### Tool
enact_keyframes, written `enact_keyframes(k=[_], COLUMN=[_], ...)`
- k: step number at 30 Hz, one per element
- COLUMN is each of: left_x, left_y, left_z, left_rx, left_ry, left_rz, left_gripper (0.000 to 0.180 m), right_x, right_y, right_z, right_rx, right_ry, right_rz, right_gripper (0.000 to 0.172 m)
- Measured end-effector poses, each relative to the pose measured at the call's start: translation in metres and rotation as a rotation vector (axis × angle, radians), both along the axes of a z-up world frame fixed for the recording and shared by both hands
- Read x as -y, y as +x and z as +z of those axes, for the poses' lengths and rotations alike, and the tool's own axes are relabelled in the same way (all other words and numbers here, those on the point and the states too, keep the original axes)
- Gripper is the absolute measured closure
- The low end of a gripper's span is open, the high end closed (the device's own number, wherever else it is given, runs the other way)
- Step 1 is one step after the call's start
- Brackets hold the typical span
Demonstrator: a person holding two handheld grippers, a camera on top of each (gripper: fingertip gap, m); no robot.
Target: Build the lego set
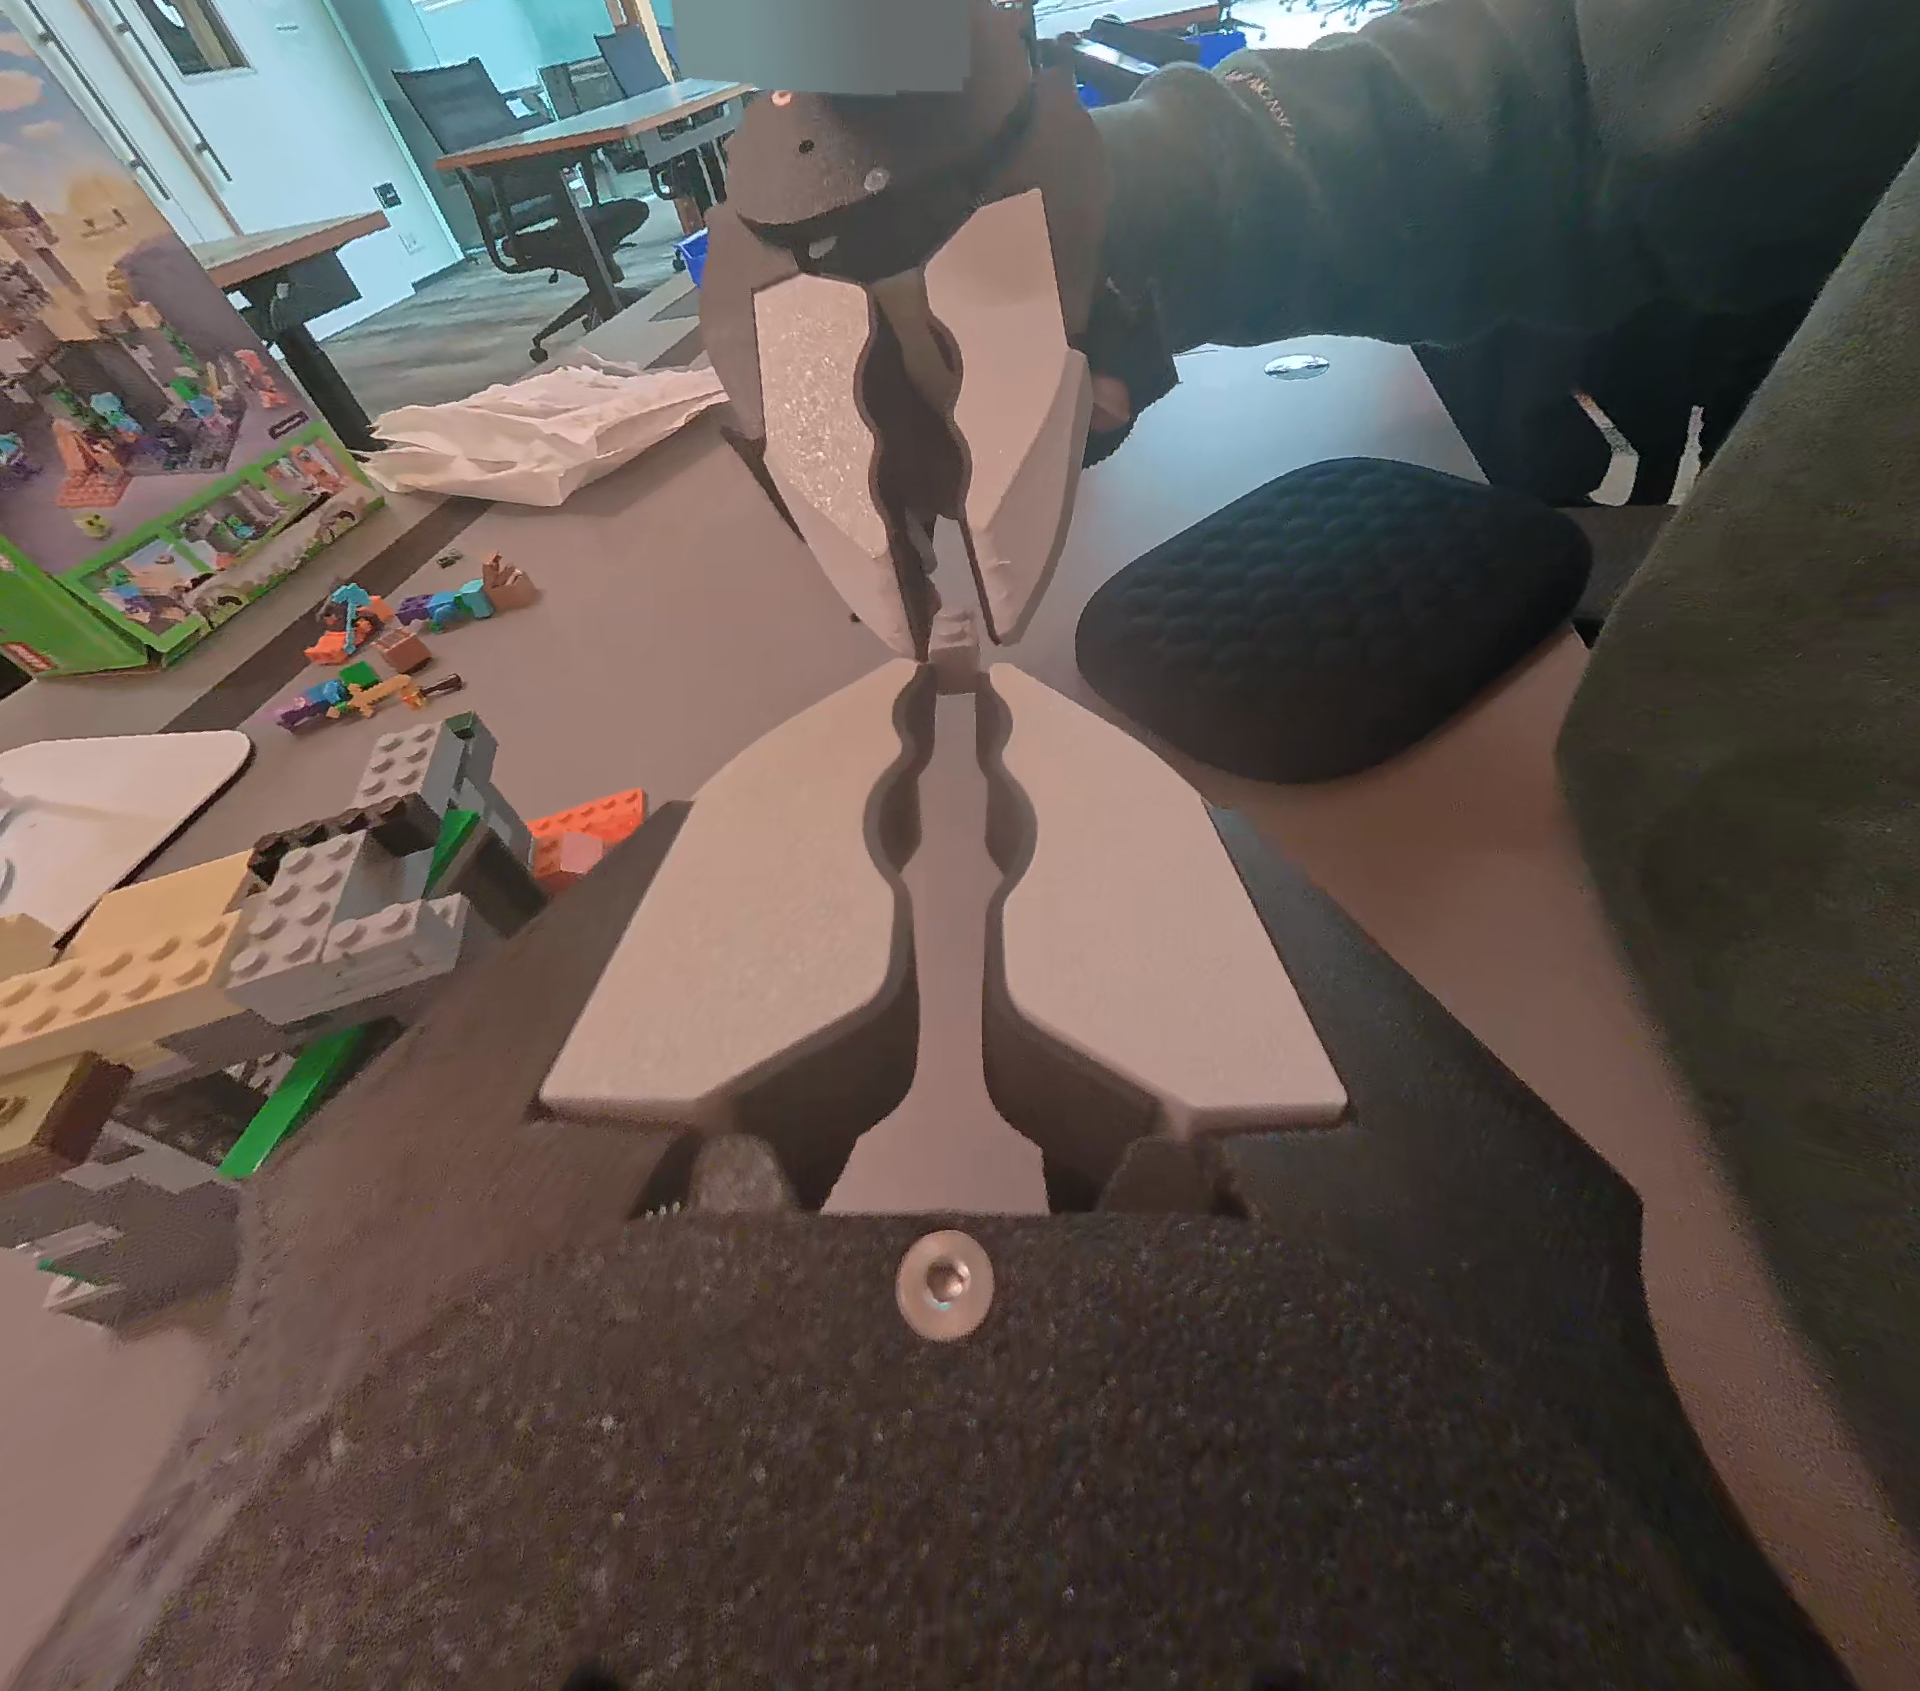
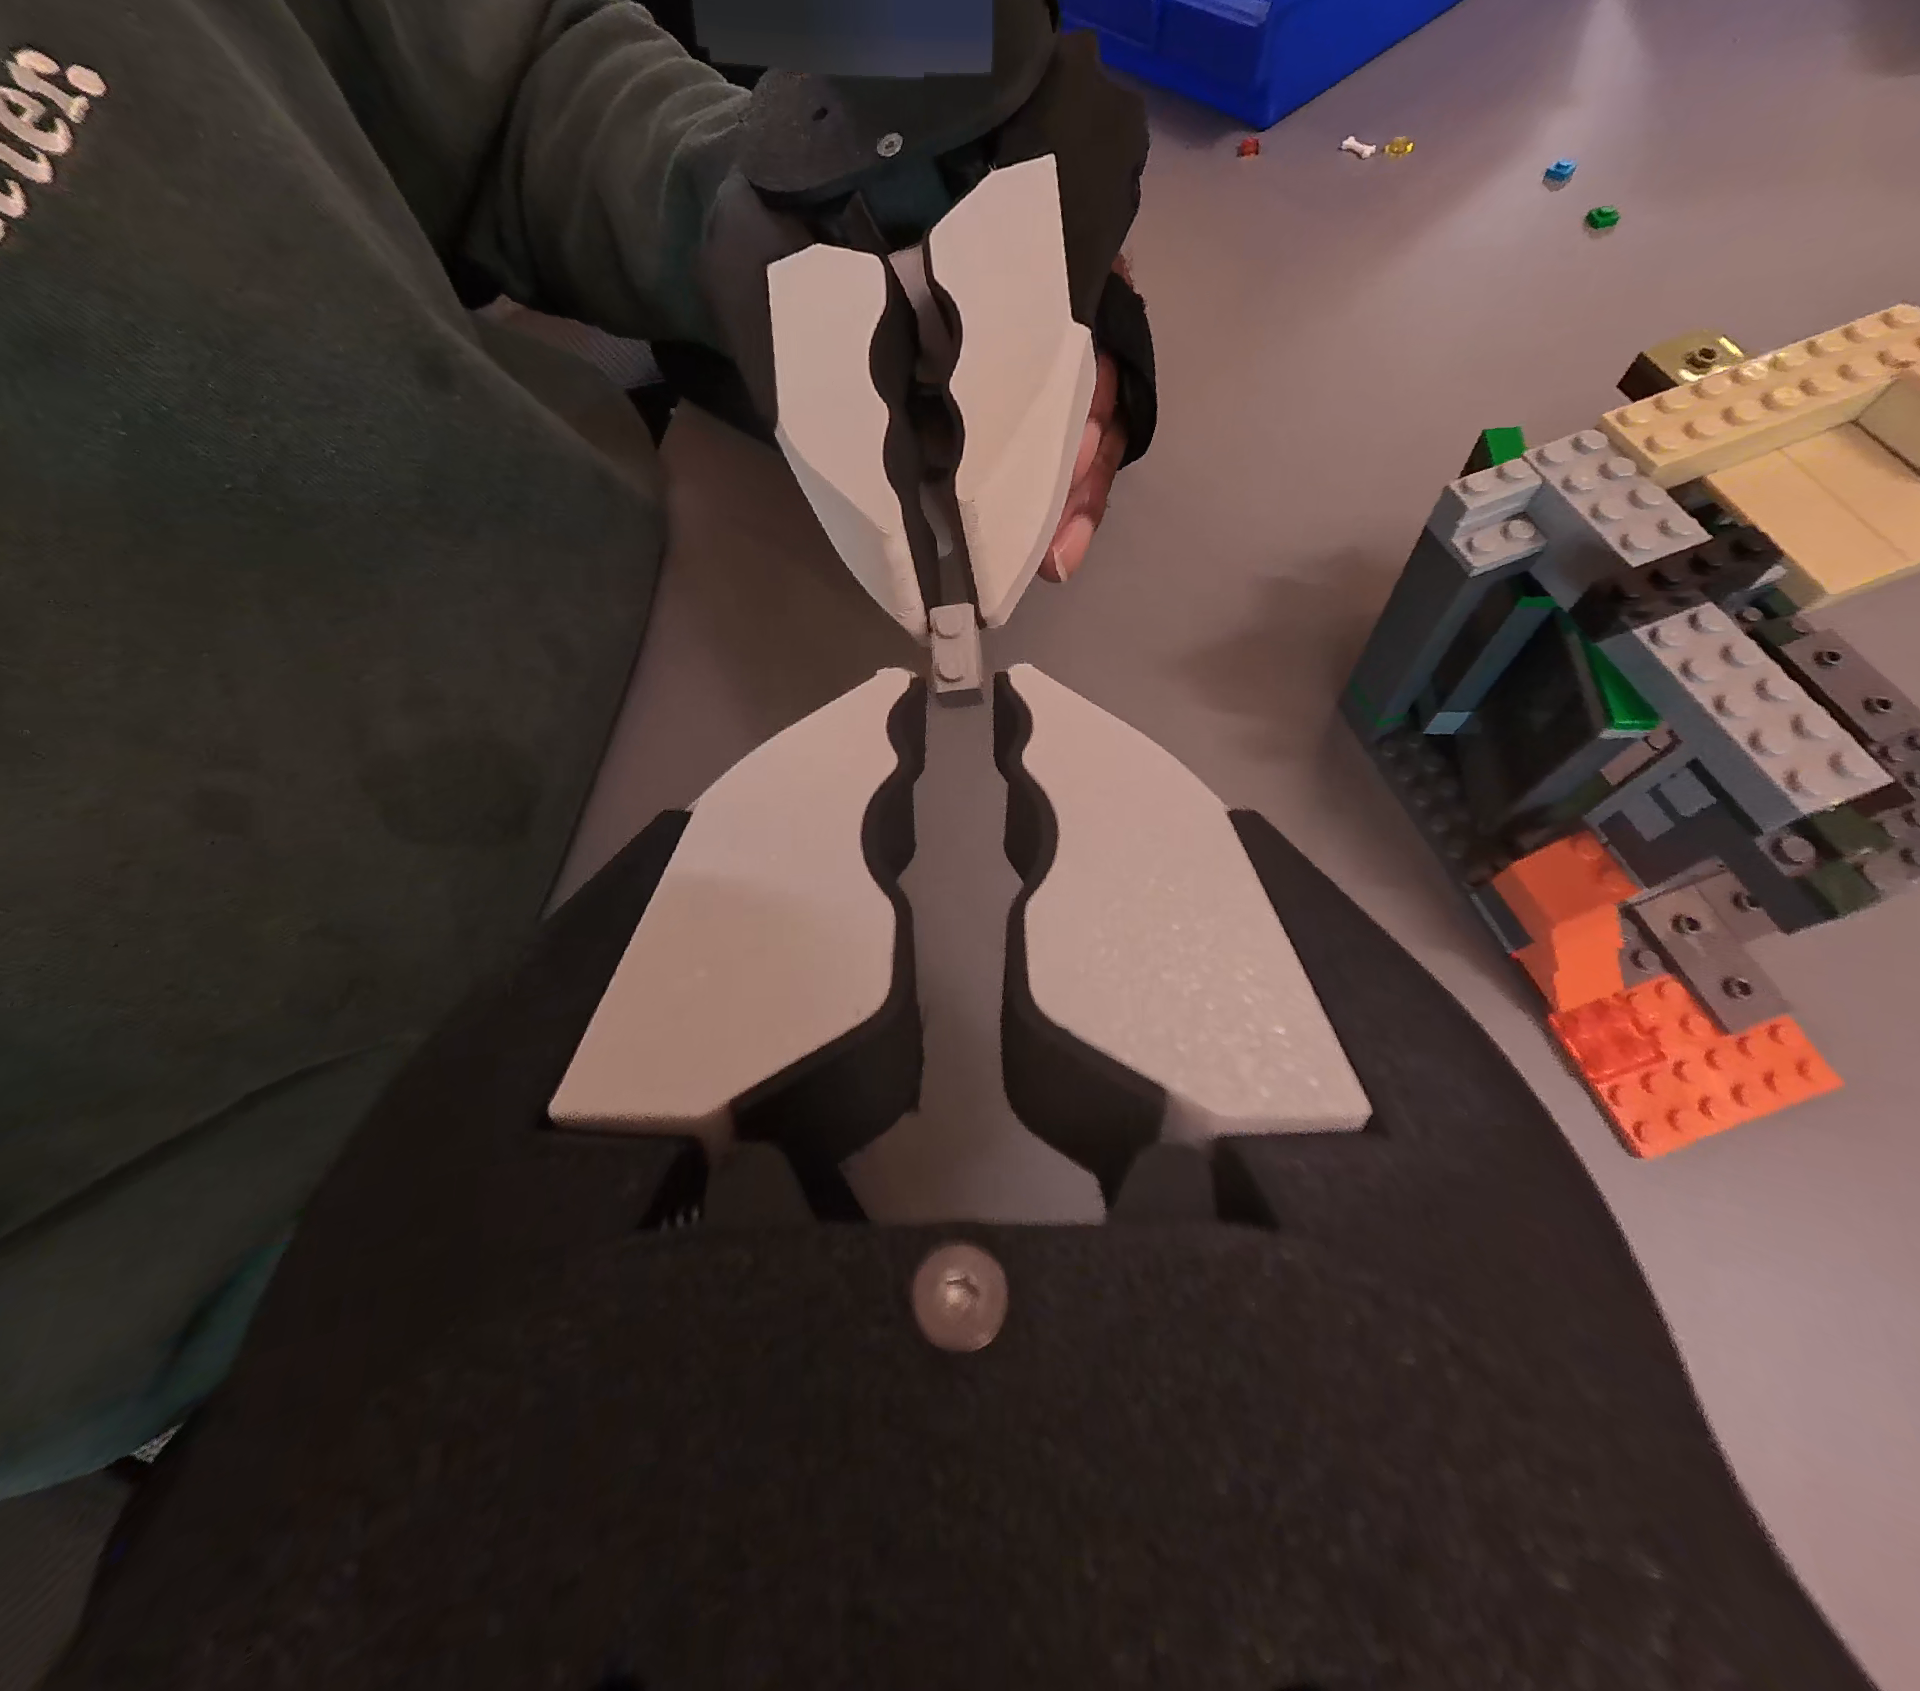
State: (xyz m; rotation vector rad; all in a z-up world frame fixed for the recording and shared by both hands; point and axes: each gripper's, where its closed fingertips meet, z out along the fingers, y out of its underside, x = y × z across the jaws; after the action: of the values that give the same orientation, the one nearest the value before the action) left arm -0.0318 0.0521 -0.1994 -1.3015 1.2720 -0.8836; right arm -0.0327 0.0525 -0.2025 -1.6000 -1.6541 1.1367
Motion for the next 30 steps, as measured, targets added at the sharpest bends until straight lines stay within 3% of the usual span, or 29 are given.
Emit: enact_keyframes(k=[20,30], left_x=[-0.005,-0.026], left_y=[-0.001,-0.016], left_z=[-0.010,-0.002], left_rx=[-0.034,0.008], left_ry=[0.008,-0.003], left_rz=[0.025,0.140], left_gripper=[0.173,0.169], right_x=[-0.006,-0.036], right_y=[-0.003,0.001], right_z=[-0.005,0.005], right_rx=[0.116,0.153], right_ry=[0.160,0.216], right_rz=[0.001,-0.029], right_gripper=[0.165,0.165])
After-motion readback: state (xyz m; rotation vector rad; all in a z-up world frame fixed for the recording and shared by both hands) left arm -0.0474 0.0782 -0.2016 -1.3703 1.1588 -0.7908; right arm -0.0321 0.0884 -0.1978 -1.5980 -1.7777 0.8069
